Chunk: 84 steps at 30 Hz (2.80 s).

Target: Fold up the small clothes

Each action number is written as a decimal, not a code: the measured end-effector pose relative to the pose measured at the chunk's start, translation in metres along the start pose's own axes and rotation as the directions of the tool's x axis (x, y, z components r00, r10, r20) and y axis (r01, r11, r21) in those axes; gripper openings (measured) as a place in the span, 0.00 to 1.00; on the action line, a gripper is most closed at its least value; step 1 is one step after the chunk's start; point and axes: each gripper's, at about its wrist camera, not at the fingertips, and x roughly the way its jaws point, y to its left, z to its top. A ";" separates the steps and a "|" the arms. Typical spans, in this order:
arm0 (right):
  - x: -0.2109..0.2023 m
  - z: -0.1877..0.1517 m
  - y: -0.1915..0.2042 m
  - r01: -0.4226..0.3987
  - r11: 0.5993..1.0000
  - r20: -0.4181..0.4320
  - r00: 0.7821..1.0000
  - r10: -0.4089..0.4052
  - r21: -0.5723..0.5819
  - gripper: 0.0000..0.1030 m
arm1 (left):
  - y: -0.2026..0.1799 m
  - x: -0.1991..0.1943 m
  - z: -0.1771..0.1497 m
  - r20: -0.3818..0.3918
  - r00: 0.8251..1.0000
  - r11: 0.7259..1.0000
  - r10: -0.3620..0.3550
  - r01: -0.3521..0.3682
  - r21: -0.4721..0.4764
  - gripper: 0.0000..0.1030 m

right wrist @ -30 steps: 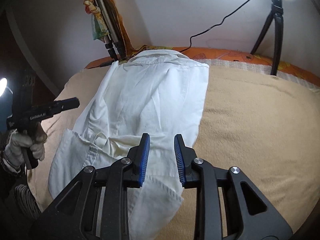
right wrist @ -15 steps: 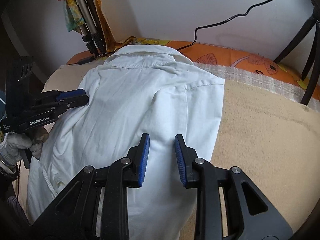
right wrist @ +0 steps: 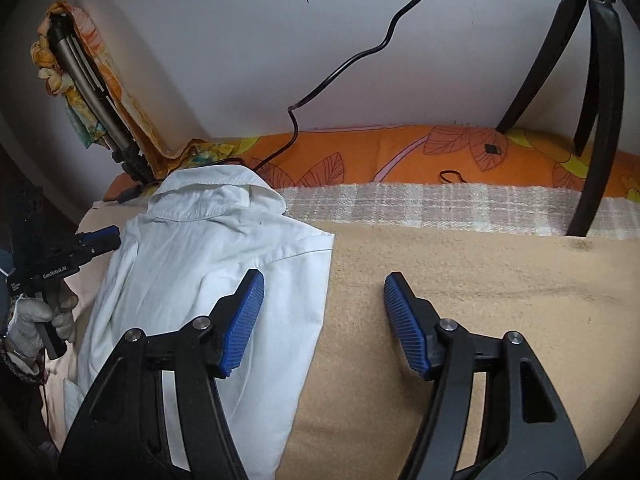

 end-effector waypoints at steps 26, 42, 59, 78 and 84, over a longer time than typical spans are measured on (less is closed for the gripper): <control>-0.045 0.018 0.035 0.017 0.994 0.140 0.990 -0.002 -0.108 0.02 | -0.032 -0.032 0.020 0.117 0.993 0.999 -0.017 0.012 0.048 0.01; -0.176 -0.025 0.088 -0.017 0.988 0.229 0.972 0.052 -0.154 0.02 | -0.088 -0.162 -0.019 0.249 0.968 0.986 -0.044 0.002 0.166 0.01; -0.245 -0.175 0.130 0.003 0.985 0.194 0.980 0.031 -0.174 0.02 | -0.126 -0.238 -0.158 0.237 0.969 0.980 -0.069 0.021 0.198 0.01; -0.243 -0.306 0.148 0.148 0.944 0.145 0.983 -0.108 -0.294 0.04 | -0.108 -0.246 -0.286 0.083 0.992 0.987 -0.094 0.082 0.139 0.10; -0.260 -0.302 0.106 -0.027 0.999 0.131 0.991 0.031 -0.033 0.37 | -0.069 -0.260 -0.281 0.136 0.974 0.974 -0.181 0.196 -0.109 0.31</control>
